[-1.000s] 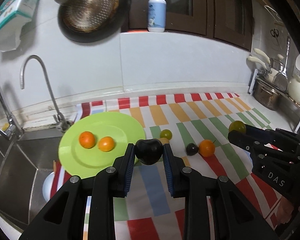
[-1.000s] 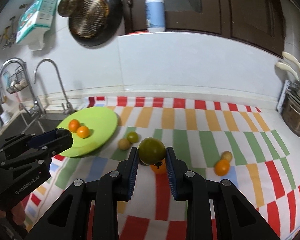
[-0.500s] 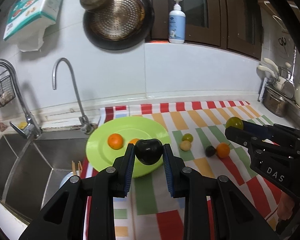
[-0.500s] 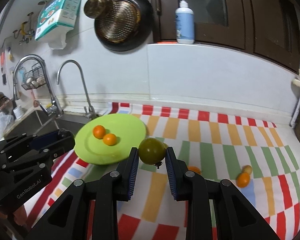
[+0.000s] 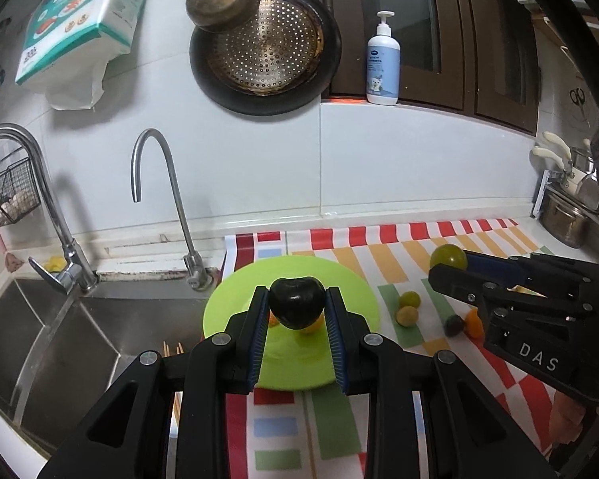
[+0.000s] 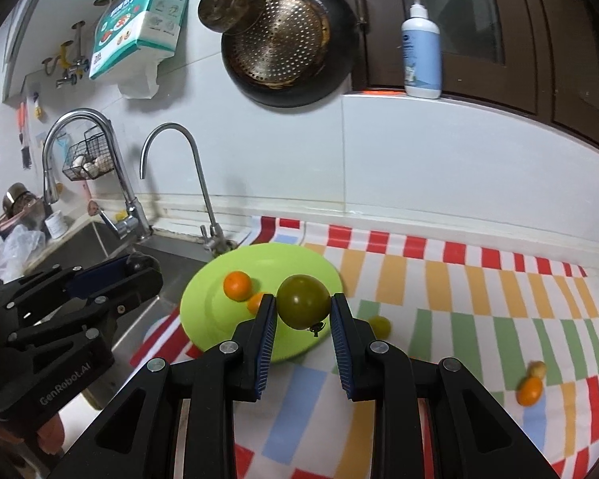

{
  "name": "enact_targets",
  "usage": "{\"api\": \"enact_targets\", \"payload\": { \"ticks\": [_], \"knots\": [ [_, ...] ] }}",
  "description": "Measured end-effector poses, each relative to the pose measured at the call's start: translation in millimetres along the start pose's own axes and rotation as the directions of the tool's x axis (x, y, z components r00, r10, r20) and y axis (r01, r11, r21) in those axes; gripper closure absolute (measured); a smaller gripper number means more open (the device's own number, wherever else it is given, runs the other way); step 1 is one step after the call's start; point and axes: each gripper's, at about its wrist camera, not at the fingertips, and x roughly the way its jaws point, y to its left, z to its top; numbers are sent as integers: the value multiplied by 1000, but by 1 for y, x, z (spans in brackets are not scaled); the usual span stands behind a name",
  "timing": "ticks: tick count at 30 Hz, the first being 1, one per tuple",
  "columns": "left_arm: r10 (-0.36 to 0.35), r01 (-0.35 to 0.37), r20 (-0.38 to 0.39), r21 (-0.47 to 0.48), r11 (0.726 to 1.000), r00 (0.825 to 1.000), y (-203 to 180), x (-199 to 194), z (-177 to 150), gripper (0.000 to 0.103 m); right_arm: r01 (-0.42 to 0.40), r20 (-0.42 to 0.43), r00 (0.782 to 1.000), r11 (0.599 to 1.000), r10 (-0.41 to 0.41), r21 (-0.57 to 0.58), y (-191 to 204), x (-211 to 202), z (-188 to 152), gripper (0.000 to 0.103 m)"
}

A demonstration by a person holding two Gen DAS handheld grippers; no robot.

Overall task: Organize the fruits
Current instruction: 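Carry the plum and green fruit to the green plate and release both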

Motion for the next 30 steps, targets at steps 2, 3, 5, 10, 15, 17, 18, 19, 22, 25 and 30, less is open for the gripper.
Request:
{"api": "enact_targets", "payload": {
  "ticks": [2,3,5,10,15,17,18,19,22,25,30],
  "knots": [
    [-6,6,-3,-1,1000,1000,4,8,4,75,-15,-14,1000,1000,15,3,1,10,6,74],
    [-8,8,-6,0,1000,1000,6,13,5,75,-21,-21,1000,1000,21,4,1,16,9,74],
    [-10,10,-11,3,1000,1000,9,23,8,75,-22,-31,999,1000,22,2,2,27,15,74],
    [-18,19,-45,12,1000,999,18,55,13,75,-27,-64,998,1000,27,6,1,59,25,74],
    [-26,28,-93,11,1000,995,26,89,15,75,-29,-113,993,999,31,16,-1,93,29,74],
    [-29,30,-113,12,999,993,29,103,15,75,-30,-134,990,999,34,33,-3,107,29,74],
    [-31,33,-124,14,999,992,31,110,15,75,-32,-148,988,999,38,42,-5,114,28,74],
    [-32,34,-131,16,999,991,32,115,15,75,-31,-164,986,998,39,50,-7,122,27,74],
    [-31,36,-155,28,999,987,34,133,14,75,-32,-201,978,997,47,77,-11,139,23,74],
    [-40,47,-183,35,998,982,35,149,11,75,-38,-243,968,994,63,106,-15,156,18,74],
    [-48,59,-209,48,997,977,35,168,8,75,-33,-274,960,993,63,111,-16,172,13,74]
  ]
}}
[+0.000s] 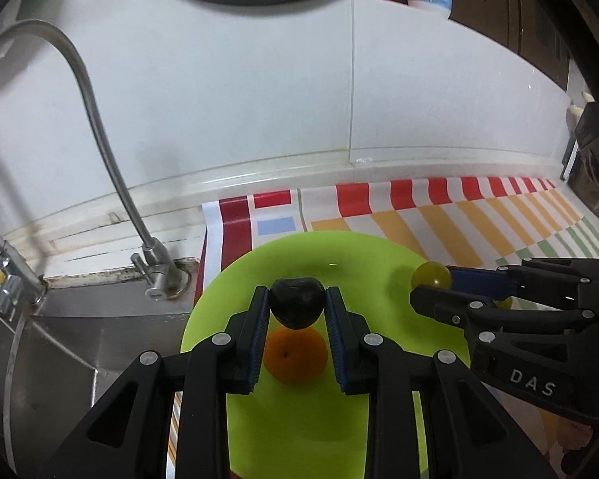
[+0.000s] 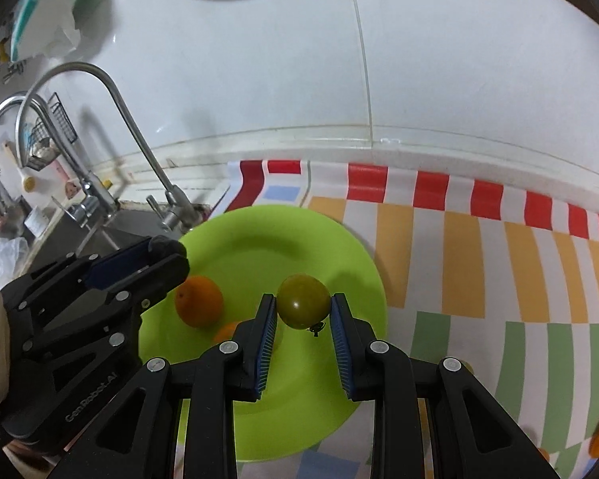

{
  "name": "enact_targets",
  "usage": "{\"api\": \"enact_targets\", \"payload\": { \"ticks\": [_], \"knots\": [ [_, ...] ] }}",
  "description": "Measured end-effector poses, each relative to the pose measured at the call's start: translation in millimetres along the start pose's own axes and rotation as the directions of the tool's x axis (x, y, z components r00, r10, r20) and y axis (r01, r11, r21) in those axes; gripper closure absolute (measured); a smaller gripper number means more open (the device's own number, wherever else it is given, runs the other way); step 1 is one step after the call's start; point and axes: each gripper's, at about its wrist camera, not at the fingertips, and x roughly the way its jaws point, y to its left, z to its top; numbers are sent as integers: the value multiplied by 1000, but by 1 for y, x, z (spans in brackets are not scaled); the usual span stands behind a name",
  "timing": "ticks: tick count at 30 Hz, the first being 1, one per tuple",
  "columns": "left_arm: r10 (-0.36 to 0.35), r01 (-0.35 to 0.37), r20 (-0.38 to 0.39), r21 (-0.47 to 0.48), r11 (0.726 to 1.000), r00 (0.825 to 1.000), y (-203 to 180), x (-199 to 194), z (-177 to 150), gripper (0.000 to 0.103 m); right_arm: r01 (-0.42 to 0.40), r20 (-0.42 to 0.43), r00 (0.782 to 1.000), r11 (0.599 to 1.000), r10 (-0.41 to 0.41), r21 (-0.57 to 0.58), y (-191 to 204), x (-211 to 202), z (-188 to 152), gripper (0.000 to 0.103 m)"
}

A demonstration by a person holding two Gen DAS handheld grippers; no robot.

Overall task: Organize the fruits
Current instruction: 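Carry the plum and green fruit to the green plate and release both, then lift both open grippers away from the green plate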

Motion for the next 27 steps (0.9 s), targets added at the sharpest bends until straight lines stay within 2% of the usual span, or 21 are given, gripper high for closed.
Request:
{"api": "enact_targets", "payload": {
  "ticks": [6,9,11,14,27],
  "knots": [
    [-7,7,-22,-5,1000,1000,2,12,1,74,3,-11,1000,1000,-3,-3,-2,9,2,74],
    [-2,1,-22,-21,1000,1000,4,9,1,64,10,-8,1000,1000,-10,9,-5,7,1,74],
    [0,0,-17,-26,1000,1000,4,4,2,63,11,-1,1000,1000,-11,14,-7,4,0,73],
    [23,-24,-8,-37,999,1000,3,-8,2,61,14,15,1000,1000,-14,10,-6,-4,-1,73],
    [32,-30,73,-38,999,997,-19,-83,-7,55,48,142,989,999,-46,-7,-6,-76,-16,73]
  ]
}}
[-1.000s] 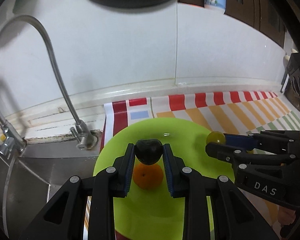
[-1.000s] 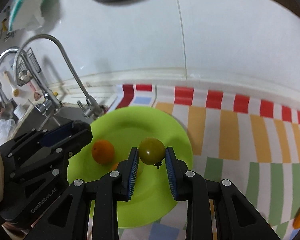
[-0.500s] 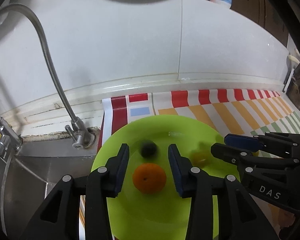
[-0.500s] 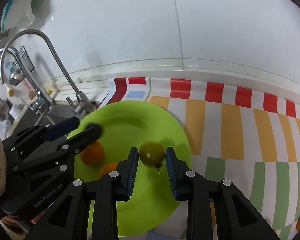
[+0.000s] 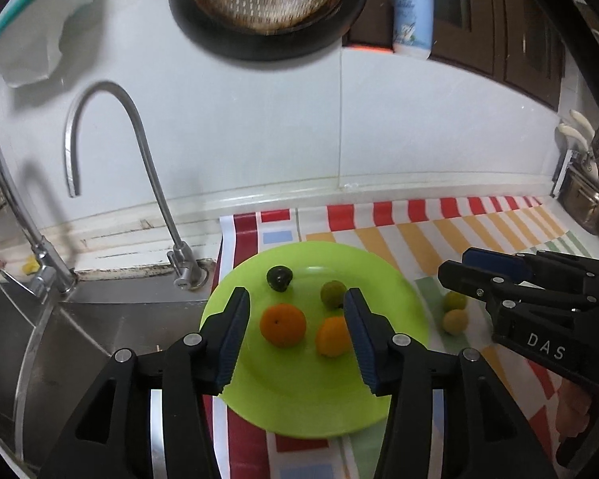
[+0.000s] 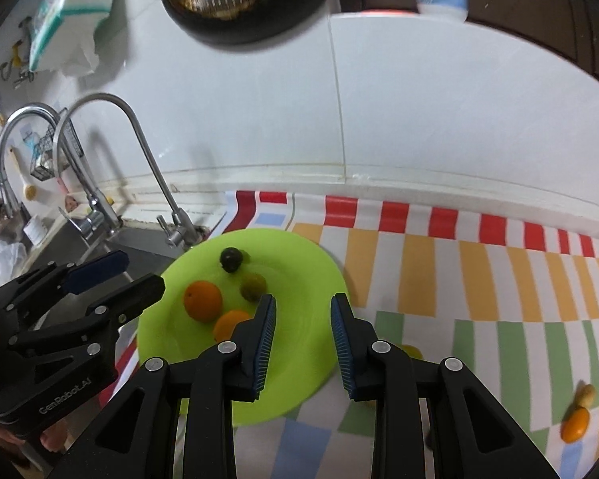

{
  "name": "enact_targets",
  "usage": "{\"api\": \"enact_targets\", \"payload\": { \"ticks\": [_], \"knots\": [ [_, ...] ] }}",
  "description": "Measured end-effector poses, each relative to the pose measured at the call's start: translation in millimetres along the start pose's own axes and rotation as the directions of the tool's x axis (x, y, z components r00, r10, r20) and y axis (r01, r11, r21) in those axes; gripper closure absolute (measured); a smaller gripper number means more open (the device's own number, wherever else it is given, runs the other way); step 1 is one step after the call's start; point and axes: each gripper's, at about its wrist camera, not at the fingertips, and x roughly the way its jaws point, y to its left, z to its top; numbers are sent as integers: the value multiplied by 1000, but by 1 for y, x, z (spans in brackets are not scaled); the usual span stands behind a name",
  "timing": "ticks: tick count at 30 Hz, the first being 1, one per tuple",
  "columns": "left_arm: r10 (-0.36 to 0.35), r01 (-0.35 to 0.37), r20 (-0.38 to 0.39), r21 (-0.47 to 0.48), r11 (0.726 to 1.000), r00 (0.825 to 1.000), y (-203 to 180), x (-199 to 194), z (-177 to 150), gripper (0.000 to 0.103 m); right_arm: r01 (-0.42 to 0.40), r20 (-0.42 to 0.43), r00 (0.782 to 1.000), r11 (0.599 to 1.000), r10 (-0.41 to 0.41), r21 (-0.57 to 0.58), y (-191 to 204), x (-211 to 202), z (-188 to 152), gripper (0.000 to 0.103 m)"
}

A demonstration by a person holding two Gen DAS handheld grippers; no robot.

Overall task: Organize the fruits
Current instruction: 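Lift both open grippers away from the green plate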

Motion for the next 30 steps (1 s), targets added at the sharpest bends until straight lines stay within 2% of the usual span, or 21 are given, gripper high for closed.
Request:
{"api": "enact_targets", "payload": {
  "ticks": [2,7,10,16,19,22,24,26,30],
  "knots": [
    [-2,2,14,-4,1000,1000,-3,-11,-1,55,3,18,1000,1000,-3,6,-2,-13,-2,68],
    [-9,10,47,-22,1000,999,-16,-39,-4,47,16,62,998,1000,-17,12,-6,-46,-9,68],
    [-10,12,59,-27,1000,998,-23,-50,-7,42,35,90,995,999,-37,19,-7,-65,-15,57],
    [-5,6,81,-10,1000,997,-40,-73,-15,31,73,129,989,997,-77,38,-15,-97,-28,56],
    [-10,10,87,-4,1000,996,-48,-82,-19,27,91,141,985,994,-98,55,-21,-111,-37,49],
    [-19,19,91,-2,1000,996,-57,-90,-23,20,113,147,982,991,-122,71,-28,-124,-45,49],
    [-20,20,97,1,1000,995,-63,-94,-26,15,120,160,978,989,-132,86,-33,-135,-51,48],
    [-24,25,106,-1,1000,994,-70,-97,-28,13,148,178,971,985,-162,92,-37,-145,-56,39],
    [-44,44,128,5,999,991,-84,-102,-30,10,197,193,958,975,-214,101,-46,-160,-66,39]
  ]
}}
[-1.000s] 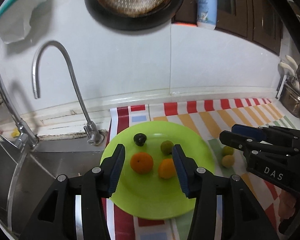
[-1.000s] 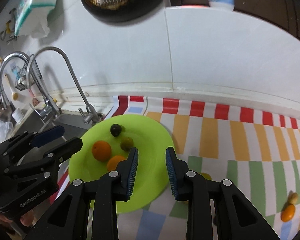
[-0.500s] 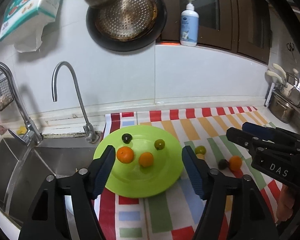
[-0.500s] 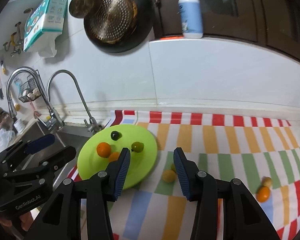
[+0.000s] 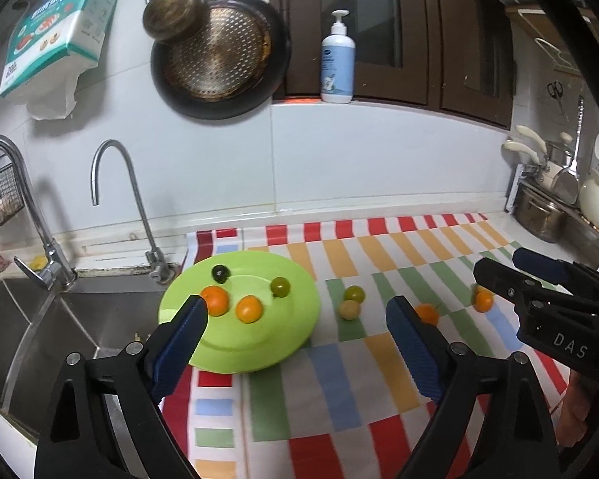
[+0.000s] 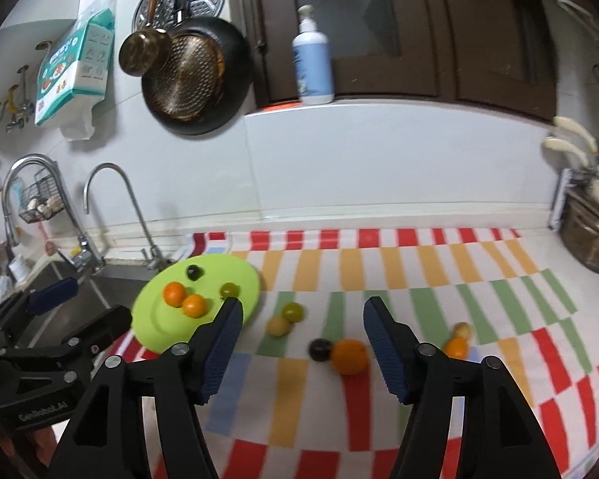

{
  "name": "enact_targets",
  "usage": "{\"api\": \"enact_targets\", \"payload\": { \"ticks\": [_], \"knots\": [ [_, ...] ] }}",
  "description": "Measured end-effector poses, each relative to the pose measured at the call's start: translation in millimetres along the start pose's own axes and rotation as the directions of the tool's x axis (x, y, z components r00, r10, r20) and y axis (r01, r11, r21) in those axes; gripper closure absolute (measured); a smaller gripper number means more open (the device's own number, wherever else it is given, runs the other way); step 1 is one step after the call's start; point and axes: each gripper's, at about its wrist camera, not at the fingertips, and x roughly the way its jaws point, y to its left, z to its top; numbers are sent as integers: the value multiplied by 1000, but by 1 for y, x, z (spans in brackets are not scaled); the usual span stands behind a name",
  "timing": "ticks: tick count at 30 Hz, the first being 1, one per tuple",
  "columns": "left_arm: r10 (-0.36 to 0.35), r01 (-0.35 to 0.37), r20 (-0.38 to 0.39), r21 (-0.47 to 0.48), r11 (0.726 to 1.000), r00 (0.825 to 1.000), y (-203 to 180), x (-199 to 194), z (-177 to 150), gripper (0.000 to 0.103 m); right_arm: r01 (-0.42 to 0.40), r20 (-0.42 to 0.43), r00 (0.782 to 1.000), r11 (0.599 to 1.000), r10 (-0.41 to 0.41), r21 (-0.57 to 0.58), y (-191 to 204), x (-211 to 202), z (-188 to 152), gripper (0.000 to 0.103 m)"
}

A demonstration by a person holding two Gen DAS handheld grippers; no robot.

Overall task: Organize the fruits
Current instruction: 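Lift both open grippers away from the green plate, then move the left gripper toward a dark plum while the right gripper approaches an orange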

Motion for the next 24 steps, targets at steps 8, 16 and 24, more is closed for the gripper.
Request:
{"api": "enact_targets", "payload": {
  "ticks": [8,16,24],
  "knots": [
    [-6,3,44,63,998,999,-35,-3,-1,10,71,-20,997,997,-70,43,-35,-15,-13,39],
    [-37,33,39,95,995,999,-57,7,-5,10,137,-46,990,989,-135,57,-62,-16,-20,39],
    [-43,40,18,130,991,999,-72,27,-14,10,192,-71,980,980,-188,50,-79,-10,-30,39]
  ]
}}
